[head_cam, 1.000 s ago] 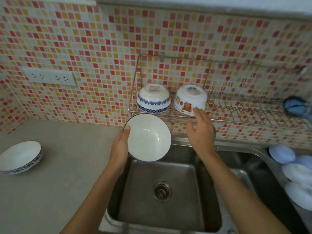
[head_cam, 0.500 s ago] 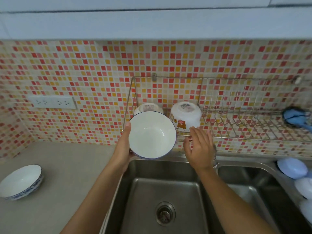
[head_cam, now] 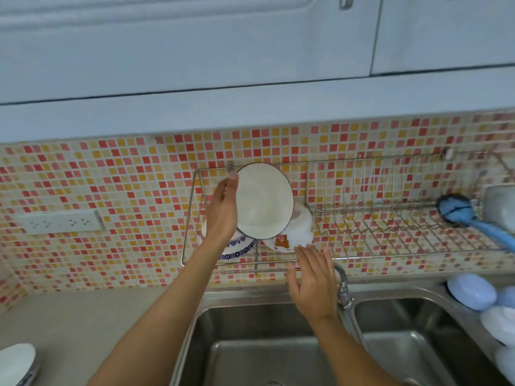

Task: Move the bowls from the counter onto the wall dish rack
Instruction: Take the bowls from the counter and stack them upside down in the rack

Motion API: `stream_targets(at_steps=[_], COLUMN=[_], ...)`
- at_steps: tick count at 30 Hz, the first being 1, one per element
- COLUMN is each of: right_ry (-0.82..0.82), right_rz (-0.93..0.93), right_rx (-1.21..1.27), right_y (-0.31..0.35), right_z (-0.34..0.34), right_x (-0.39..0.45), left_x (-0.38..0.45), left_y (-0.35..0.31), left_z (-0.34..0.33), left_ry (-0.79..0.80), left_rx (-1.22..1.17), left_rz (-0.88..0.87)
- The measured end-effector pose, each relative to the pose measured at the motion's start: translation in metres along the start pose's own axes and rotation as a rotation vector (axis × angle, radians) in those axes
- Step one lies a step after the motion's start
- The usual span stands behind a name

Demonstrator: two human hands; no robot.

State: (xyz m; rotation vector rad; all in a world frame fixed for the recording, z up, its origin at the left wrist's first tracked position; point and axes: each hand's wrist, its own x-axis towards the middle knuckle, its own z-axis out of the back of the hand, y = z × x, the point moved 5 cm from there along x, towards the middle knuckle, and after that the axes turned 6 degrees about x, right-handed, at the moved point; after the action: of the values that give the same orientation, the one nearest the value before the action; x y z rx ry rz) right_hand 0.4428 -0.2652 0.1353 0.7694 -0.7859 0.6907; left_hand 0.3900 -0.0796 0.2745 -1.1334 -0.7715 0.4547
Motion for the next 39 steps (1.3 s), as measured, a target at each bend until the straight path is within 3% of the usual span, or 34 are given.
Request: stream_targets(at_steps=[6,13,20,24,39], right_ry=[-0.006,-0.042,-0.072,-0.071,-0.089], right_rz=[0.015,0.009,0.012,0.006,0.017], right_rx=[-0.005,0.015,0.017,0.020,0.029], right_y=[-0.003,-0.008,-0.005,-0.006,-0.007], right_z=[-0.001,-0.007,-0.004,-0.003,-0.004], right_x=[0.003,0.002,0.002,0.002,-0.001], left_x=[0.035,0.038,0.022,0.024,0.026], left_y=[-0.026,-0.027,-0.023,-0.023,0.034], left_z=[-0.032,-0.066,-0.084,-0.091,-0.104], left_ry=[-0.068,0.010,-0.081,-0.099,0.230], left_rx=[0.369,0.791,0.904,0.995,1.087], left_rz=[-0.387,-0.814,-1.199,-1.251,-1.143])
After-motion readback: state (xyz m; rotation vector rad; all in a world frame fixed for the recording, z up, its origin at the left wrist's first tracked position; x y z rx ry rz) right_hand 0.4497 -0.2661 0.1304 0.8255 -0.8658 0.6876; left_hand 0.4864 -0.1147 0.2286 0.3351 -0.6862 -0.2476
